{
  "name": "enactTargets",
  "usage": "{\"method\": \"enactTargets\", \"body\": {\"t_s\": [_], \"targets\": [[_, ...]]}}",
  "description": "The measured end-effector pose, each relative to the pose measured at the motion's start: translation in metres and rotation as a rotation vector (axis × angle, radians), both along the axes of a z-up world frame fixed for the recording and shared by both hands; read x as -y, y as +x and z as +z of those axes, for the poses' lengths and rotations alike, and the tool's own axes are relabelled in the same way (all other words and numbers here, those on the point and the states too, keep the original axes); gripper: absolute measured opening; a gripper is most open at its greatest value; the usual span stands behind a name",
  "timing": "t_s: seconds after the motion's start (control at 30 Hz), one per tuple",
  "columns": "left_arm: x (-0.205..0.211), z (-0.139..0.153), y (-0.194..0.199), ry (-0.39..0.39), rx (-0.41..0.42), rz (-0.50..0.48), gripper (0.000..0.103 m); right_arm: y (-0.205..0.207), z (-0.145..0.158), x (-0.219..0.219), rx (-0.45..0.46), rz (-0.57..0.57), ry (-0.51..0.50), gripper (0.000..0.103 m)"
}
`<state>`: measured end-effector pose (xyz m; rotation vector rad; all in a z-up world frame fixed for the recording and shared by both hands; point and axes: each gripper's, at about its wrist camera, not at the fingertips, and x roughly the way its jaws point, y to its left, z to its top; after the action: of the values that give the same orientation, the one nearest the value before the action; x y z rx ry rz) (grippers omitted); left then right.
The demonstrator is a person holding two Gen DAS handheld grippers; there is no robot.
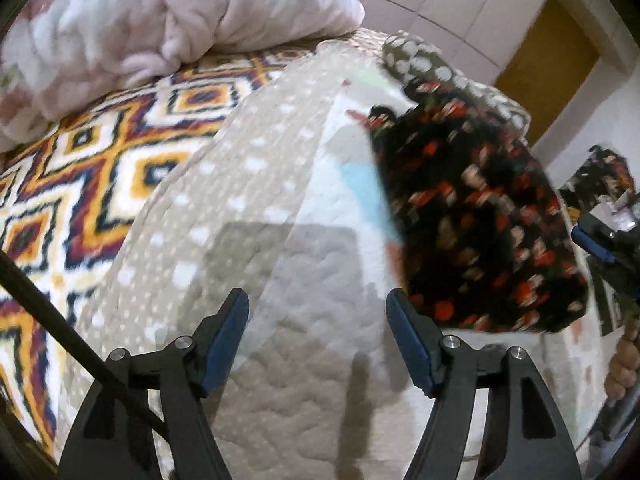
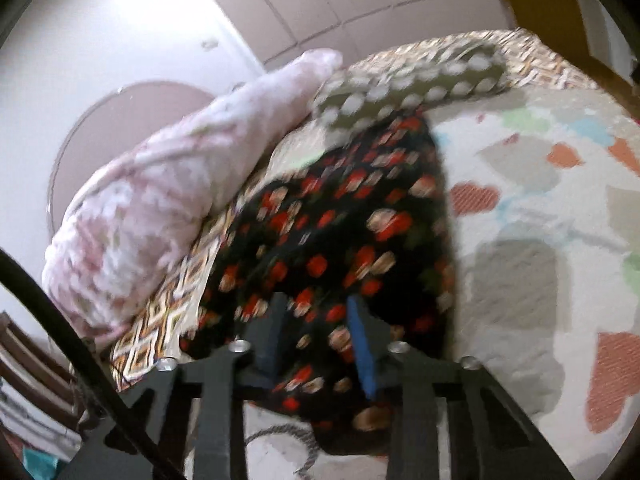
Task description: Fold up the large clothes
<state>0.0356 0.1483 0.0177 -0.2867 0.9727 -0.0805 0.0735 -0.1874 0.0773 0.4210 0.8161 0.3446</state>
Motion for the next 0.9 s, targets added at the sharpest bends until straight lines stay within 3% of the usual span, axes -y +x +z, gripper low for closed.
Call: {"method": "enactTargets", "body": {"t_s": [0.23,0.4,0.53,0.73,0.9], "targets": [[0.008,-0.015,-0.006,0.085,0.065,0.012,0.084,0.012,-0.056,-0.025,-0.103,0.053,0.003,0.030],[0.019,-0.019,-0.005,0.139,0.081,-0.012,0.091,0.011,-0.058,-0.031,-0.090,0.064,-0.021,0.030],[0.016,-0.020,-0.007,0.108,0.096,-0.009,0.091,0.004,-0.038,-0.040,-0.054,0.061,-0.101,0.034],[0.014,-0.020,-0.009,0.089,0.112,-0.006,0.091,0.008,-0.013,-0.076,0.005,0.174,-0.016,0.032],[0.010,-0.020,-0.011,0.059,0.126,-0.003,0.091,0.034,-0.031,-0.108,-0.086,0.258,0.146,0.028]]}}
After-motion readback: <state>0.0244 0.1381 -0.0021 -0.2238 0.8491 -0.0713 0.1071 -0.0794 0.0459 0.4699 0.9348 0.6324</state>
